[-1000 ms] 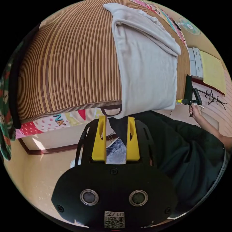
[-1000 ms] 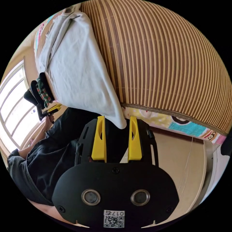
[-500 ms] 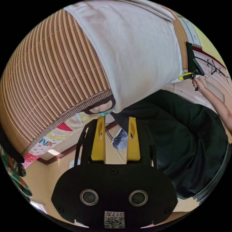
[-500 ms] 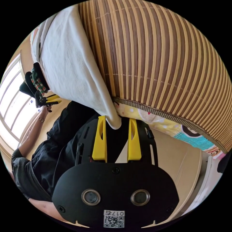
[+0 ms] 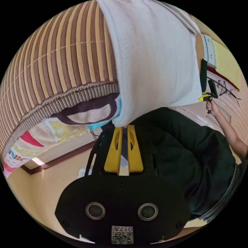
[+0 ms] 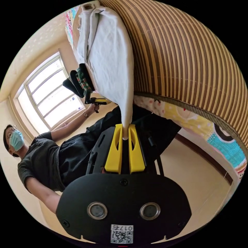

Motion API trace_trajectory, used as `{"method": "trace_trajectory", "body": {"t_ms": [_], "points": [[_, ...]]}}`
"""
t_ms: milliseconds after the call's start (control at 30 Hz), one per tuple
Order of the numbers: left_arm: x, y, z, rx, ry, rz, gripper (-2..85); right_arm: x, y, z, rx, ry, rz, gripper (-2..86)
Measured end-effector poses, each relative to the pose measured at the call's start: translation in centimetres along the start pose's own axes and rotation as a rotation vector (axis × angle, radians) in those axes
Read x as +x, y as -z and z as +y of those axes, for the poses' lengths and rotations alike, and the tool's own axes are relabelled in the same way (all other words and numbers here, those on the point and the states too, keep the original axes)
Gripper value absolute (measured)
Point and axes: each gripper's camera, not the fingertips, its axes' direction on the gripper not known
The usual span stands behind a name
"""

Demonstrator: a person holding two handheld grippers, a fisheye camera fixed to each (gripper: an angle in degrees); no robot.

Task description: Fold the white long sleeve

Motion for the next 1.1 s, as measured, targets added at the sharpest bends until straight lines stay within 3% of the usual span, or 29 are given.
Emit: {"method": "trace_trajectory", "body": {"t_ms": [100, 167, 233, 500, 567, 633, 700, 800, 1100], "points": [[0.6, 1.8, 3.3, -0.094, -0.161, 0.174, 1.6, -1.1, 2.1, 2.1, 0.034, 0.092, -0.153, 2.5], [0.9, 4.1, 5.9, -0.058, -0.215, 0.228, 1.2, -1.9, 3.2, 3.5, 0.064, 0.154, -0.253, 2.4], [0.4, 8.3, 9.3, 0.096, -0.26, 0.477, 0.8, -2.8, 4.1, 5.0, 0.098, 0.221, -0.361, 2.2], [-0.9, 17.6, 18.5, 0.742, -0.485, 1.086, 0.3, -6.7, 6.1, 9.8, 0.47, 0.601, -0.917, 1.1], [-0.8, 18.4, 18.5, 0.847, -0.487, 1.101, 0.3, -6.9, 6.1, 8.7, 0.552, 0.571, -0.927, 1.0], [-1.9, 19.1, 16.8, 0.991, -0.361, 1.122, 0.2, -6.1, 6.6, 6.9, 0.659, 0.45, -0.917, 0.9], [-3.1, 19.5, 14.6, 1.056, -0.202, 1.099, 0.2, -4.9, 7.7, 4.1, 0.804, 0.214, -0.866, 0.8], [-4.6, 20.6, 9.9, 1.093, 0.022, 1.073, 0.0, -5.0, 9.3, -0.4, 0.917, 0.052, -0.851, 0.9], [-6.9, 26.4, -2.6, 1.166, 0.239, 1.036, -0.4, -8.3, 12.3, -14.6, 1.074, -0.085, -0.758, 4.5]]}}
